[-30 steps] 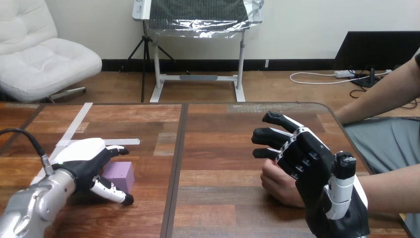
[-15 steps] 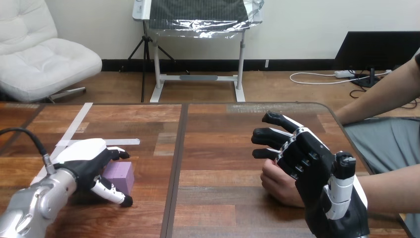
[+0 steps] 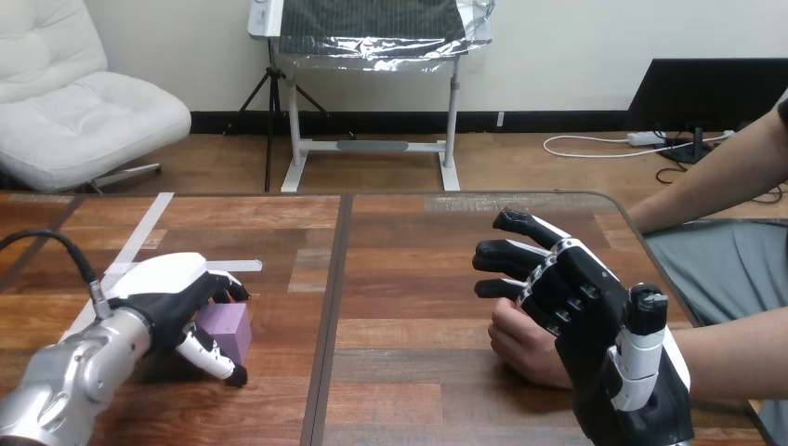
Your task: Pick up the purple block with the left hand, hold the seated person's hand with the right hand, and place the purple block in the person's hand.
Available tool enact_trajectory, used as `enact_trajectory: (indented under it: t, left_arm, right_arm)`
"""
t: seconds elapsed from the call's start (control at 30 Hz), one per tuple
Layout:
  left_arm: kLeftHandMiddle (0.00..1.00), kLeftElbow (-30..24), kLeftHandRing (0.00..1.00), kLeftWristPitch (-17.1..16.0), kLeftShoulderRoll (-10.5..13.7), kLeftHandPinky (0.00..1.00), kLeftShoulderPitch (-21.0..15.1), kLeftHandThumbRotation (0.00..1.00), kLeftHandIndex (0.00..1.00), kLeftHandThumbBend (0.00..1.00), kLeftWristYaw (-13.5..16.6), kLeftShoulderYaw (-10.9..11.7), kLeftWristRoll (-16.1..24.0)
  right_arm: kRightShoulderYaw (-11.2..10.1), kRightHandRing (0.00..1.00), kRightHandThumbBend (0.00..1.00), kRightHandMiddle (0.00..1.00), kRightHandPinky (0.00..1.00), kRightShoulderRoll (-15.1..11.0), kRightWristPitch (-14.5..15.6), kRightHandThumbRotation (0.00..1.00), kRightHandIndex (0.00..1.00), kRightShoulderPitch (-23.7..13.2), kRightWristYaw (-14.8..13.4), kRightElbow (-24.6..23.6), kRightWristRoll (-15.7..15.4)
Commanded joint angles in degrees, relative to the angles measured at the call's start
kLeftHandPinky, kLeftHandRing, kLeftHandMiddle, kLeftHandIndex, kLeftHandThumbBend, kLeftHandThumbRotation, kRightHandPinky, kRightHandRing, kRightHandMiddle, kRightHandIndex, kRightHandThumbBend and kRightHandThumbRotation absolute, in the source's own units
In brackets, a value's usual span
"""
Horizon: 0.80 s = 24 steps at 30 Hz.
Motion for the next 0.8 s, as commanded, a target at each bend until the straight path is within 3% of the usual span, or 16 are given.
enact_trajectory:
  t: [0.0, 0.4, 0.77]
  left_arm:
    - [0.77, 0.8, 0.75, 2.5, 0.3, 0.7, -4.2, 0.16, 0.76, 0.79, 1.2, -1.1, 1.2]
    - [0.69, 1.7, 0.65, 2.9, 0.1, 0.56, -4.6, 0.1, 0.7, 0.74, 4.3, -2.9, 2.1]
    - [0.62, 2.6, 0.55, 3.9, -0.8, 0.48, -4.6, 0.02, 0.63, 0.7, 5.9, -3.2, 0.9]
  right_arm:
    - [-0.6, 0.76, 1.0, 0.74, 0.69, 1.1, -0.7, 1.0, 0.8, -2.1, -0.5, -2.2, -0.1]
    - [-0.5, 0.76, 1.0, 0.74, 0.7, 1.1, -1.1, 1.0, 0.79, -2.0, -0.7, -2.1, -0.2]
    - [-0.4, 0.75, 1.0, 0.73, 0.69, 1.1, -0.7, 1.0, 0.79, -1.6, -1.4, -2.7, -0.6]
